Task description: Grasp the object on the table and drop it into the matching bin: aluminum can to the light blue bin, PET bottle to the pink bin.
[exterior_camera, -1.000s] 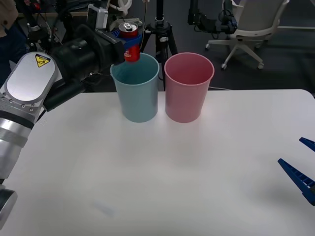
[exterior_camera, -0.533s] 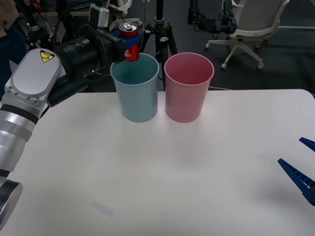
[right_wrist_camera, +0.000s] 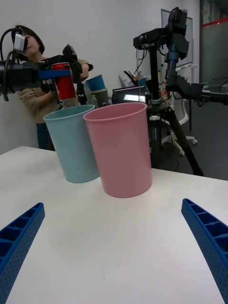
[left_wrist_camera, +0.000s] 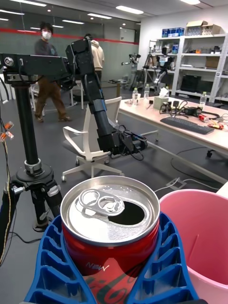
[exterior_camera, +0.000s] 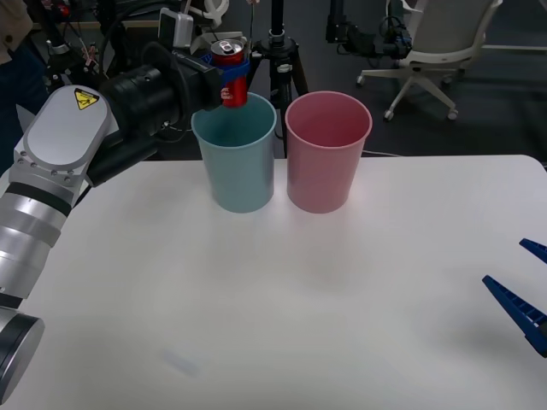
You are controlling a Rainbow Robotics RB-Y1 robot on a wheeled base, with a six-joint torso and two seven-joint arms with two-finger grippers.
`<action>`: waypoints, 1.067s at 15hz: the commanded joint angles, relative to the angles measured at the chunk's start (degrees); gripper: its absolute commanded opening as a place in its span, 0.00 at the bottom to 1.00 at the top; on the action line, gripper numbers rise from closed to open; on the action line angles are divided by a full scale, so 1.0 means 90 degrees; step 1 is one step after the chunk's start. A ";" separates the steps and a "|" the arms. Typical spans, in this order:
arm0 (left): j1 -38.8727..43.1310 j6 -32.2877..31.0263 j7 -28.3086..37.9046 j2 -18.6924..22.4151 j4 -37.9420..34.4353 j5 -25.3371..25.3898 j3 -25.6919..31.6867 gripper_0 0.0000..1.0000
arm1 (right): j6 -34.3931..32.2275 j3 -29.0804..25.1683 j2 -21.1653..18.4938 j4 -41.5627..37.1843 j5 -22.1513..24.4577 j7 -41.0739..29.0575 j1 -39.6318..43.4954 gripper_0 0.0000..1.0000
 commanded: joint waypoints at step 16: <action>0.0019 -0.0049 -0.0372 0.0087 -0.0001 0.0237 0.0009 1.00 | 0.0000 0.0000 0.0000 0.0000 0.0000 0.0000 0.0000 1.00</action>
